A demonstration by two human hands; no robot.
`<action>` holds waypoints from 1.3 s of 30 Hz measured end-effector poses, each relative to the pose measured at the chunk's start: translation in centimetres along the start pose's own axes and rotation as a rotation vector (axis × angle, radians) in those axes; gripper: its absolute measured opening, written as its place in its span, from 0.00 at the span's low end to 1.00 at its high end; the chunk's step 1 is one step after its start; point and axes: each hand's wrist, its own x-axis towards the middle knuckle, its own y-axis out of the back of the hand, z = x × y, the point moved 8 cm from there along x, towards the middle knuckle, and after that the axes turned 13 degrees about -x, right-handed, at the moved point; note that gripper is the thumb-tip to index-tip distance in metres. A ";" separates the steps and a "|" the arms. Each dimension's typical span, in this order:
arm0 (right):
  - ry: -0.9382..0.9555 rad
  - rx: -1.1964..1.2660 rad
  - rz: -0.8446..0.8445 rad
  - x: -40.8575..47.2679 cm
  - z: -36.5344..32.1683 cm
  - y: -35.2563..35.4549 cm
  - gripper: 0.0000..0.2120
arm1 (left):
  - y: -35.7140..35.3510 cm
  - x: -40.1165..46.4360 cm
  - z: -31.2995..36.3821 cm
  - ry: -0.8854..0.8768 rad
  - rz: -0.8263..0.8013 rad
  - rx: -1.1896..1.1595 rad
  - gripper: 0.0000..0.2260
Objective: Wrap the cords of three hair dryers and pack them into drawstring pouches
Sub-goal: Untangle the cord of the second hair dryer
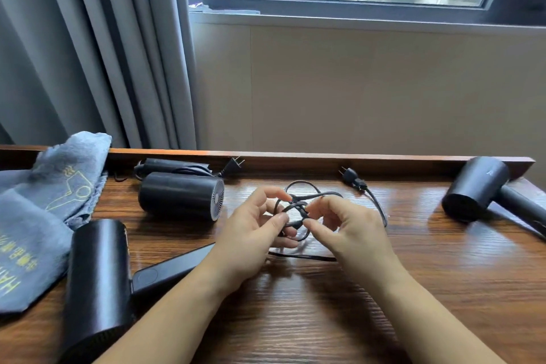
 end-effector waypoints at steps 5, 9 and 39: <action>-0.048 0.117 -0.140 0.1 0.5 -1.4 0.08 | 0.5 0.0 0.3 -0.027 0.047 0.084 0.11; 0.013 0.413 -0.335 -0.4 -0.7 -2.1 0.07 | 2.8 0.4 0.6 -0.059 0.221 0.098 0.08; 0.250 -0.182 0.370 -0.1 -1.3 4.2 0.08 | 1.9 0.1 1.2 -0.087 0.170 0.498 0.14</action>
